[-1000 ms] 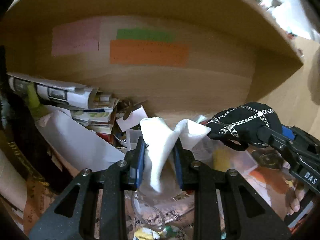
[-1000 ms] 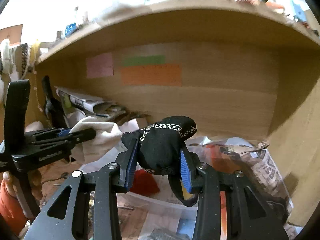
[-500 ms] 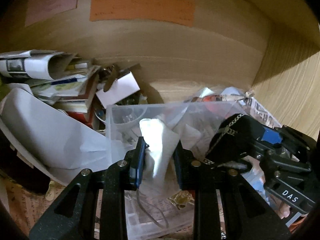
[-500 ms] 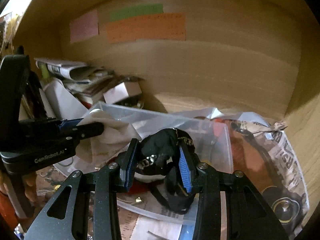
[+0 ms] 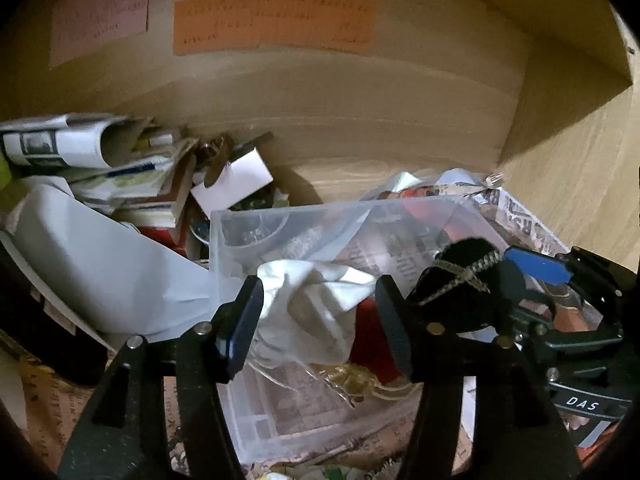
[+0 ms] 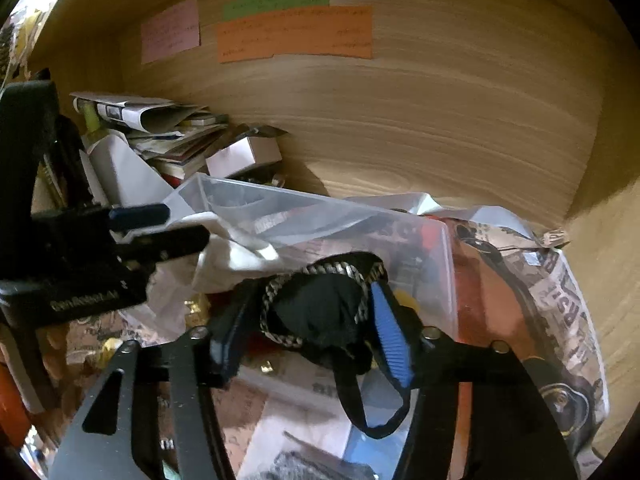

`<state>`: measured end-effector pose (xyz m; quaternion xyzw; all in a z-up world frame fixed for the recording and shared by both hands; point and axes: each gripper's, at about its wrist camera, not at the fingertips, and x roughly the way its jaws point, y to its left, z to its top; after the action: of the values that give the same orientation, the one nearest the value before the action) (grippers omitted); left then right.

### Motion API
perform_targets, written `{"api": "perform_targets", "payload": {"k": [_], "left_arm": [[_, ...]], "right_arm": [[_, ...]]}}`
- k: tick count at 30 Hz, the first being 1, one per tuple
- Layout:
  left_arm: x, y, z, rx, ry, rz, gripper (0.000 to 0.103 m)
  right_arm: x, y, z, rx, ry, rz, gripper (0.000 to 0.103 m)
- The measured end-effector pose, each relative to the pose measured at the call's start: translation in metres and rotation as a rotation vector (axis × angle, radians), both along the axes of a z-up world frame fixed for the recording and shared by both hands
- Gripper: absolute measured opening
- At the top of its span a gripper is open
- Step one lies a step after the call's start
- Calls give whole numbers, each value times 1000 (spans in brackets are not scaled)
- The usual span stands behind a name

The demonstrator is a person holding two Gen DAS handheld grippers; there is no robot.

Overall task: Organize soft objects
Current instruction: 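Lower the white cloth and black cap into the clear box and open both grippers, then grasp the floral scrunchie with the left gripper while the right gripper grasps the grey mesh bag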

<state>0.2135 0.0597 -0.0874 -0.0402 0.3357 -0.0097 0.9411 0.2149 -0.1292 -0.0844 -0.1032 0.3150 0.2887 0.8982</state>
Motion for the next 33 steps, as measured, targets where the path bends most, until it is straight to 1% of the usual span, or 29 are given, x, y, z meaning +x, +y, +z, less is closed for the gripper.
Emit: {"api": "perform_targets", "payload": {"k": [1,3,5,11,15,18,21,25,33], "left_arm": [[-3,-1,3,1,-8,-2,61],[-10,0,9,0,-23,-6,64],[-19,0,15,-4,-44,-8,67],[-51,5,35,-10,-110,-5,75],[-78,9,43,-3,-151,4,86],[-96,11,43,9,-163,12,93],[-110,12,36,19,-145,16,95],[-121,14,22,10,-102,11,97],[-126,20,-27,-31,47,31,97]], "right_arm": [[-3,-2,1,-2,-6,-3,62],[-8,-5,5,-1,-20,-4,70],[-17,-10,11,5,-41,-7,73],[-44,-26,33,56,-114,-13,78],[-65,-36,44,87,-170,-16,86],[-78,-42,44,98,-181,-12,87],[-86,-45,37,98,-166,-16,87],[-90,-49,19,80,-117,-32,87],[-94,-53,-21,42,4,-48,87]]}}
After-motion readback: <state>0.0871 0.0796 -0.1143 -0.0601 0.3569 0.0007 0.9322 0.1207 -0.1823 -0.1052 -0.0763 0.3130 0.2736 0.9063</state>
